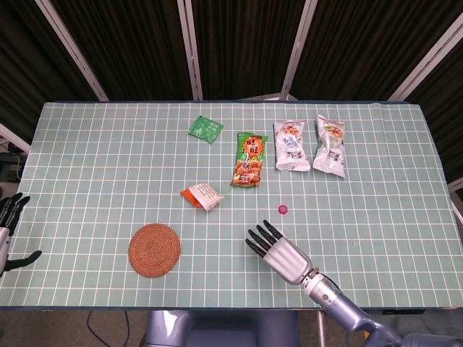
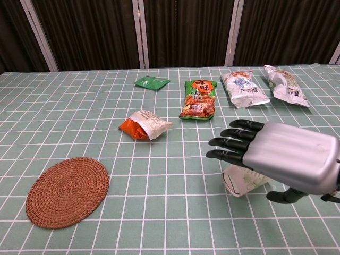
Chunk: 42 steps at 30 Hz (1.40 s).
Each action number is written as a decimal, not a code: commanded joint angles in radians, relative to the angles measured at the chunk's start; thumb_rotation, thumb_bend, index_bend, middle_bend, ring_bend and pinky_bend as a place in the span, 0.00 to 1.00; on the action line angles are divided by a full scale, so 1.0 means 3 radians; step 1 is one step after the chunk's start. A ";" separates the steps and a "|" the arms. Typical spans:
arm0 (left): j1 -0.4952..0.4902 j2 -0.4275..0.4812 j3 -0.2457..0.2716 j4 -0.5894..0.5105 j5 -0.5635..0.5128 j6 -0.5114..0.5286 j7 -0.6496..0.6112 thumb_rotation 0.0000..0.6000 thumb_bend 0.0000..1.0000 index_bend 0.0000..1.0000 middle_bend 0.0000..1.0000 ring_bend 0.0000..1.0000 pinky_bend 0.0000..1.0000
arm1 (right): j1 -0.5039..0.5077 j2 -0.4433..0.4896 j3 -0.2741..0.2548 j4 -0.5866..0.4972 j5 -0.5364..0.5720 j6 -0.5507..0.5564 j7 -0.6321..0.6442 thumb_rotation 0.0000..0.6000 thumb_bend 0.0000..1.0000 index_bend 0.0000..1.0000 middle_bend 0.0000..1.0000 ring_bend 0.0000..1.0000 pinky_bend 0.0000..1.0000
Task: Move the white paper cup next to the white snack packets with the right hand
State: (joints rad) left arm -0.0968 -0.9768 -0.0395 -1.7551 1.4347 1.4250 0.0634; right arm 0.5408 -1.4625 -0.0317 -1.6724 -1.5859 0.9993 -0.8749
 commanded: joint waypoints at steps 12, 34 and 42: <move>-0.0020 0.0021 -0.0011 0.0029 -0.0034 -0.0043 -0.0064 1.00 0.00 0.00 0.00 0.00 0.00 | 0.0108 -0.0238 -0.0020 0.0322 -0.0104 -0.0162 -0.0970 1.00 0.16 0.00 0.00 0.00 0.00; -0.0050 -0.0013 -0.0009 0.0028 -0.0081 -0.0102 0.0007 1.00 0.00 0.00 0.00 0.00 0.00 | 0.0241 -0.0302 -0.0178 0.0831 -0.0599 -0.0112 -0.1254 1.00 0.20 0.04 0.13 0.00 0.03; -0.0047 0.0001 -0.0006 0.0025 -0.0073 -0.0097 -0.0028 1.00 0.00 0.00 0.00 0.00 0.00 | 0.0250 -0.0366 -0.0178 0.1011 -0.0726 -0.0024 -0.1089 1.00 0.34 0.12 0.31 0.18 0.37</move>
State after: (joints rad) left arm -0.1111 -0.9765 -0.0414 -1.7477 1.4127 1.3958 0.0549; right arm 0.6150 -1.5684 -0.0863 -1.3778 -1.7975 0.9854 -1.2125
